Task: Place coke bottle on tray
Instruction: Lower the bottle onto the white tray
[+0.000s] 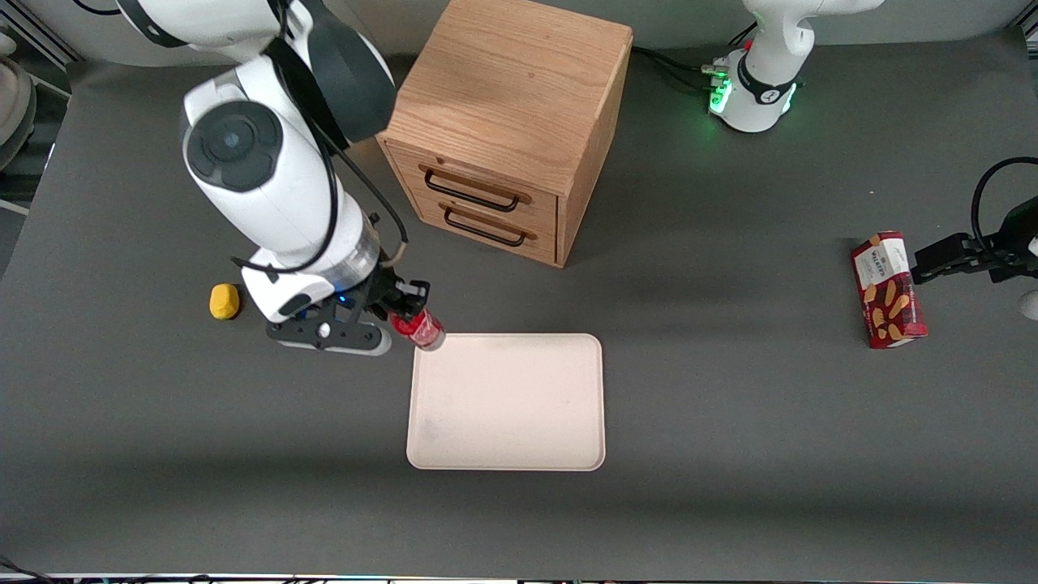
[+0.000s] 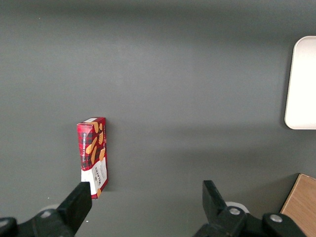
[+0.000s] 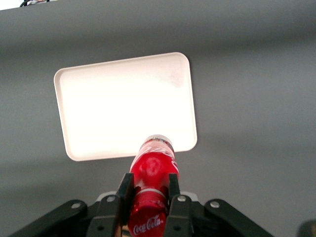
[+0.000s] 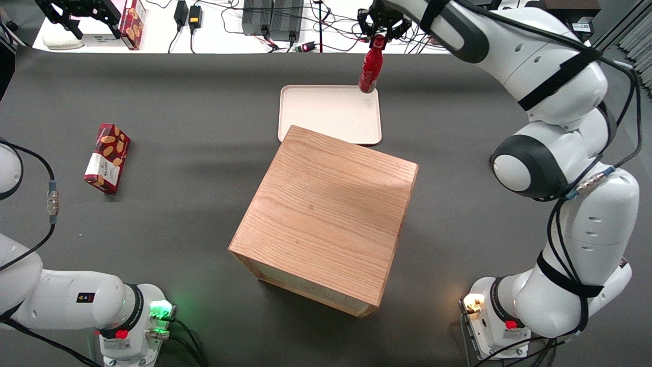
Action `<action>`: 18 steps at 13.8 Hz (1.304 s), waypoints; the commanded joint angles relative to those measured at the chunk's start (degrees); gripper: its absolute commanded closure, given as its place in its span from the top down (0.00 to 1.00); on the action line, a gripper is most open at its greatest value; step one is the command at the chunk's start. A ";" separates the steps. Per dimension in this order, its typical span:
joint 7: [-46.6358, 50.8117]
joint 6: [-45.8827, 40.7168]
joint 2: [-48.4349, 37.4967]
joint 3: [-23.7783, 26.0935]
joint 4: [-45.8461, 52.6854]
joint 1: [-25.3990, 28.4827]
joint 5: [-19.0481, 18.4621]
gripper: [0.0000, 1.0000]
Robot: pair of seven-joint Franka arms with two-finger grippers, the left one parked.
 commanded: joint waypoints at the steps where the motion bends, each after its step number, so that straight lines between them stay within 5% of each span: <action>1: -1.60 3.91 4.62 -0.45 2.07 -0.32 0.08 0.00; 9: -1.69 19.03 8.84 -0.89 -7.68 -1.91 -1.58 0.00; 18: -0.98 22.73 11.66 -0.89 -10.41 -1.91 -2.20 0.00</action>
